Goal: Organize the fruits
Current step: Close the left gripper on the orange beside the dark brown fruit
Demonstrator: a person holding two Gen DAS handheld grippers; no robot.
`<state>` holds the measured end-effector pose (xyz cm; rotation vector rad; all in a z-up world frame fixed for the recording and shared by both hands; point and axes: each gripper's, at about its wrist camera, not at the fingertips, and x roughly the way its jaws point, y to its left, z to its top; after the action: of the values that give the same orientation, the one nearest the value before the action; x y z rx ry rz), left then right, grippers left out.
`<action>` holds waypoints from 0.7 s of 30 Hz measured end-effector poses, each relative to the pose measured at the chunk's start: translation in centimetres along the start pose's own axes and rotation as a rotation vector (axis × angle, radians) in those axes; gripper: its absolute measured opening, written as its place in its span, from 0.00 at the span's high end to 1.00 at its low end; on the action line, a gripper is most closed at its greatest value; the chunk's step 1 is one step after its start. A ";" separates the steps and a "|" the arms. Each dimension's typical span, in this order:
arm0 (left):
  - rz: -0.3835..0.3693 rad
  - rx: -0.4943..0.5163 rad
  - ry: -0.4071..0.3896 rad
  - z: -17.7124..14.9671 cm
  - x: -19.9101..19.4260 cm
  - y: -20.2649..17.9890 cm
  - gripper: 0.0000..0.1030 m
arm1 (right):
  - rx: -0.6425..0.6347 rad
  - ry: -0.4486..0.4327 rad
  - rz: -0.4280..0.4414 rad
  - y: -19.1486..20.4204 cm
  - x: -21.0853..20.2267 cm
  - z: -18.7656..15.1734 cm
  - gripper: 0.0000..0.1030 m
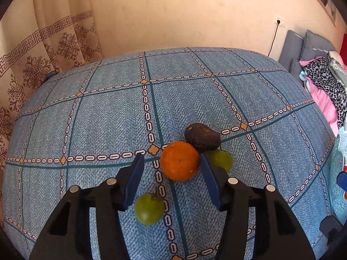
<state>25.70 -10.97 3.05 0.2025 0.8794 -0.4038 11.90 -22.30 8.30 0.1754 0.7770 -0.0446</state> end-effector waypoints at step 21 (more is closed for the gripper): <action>-0.075 -0.036 -0.048 0.2 -1.7 1.9 0.63 | -0.039 0.044 -0.012 2.1 3.5 0.9 0.25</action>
<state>25.68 -8.83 4.54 0.1267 0.8482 -0.4603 15.27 -20.28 6.77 0.1355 0.8227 -0.0371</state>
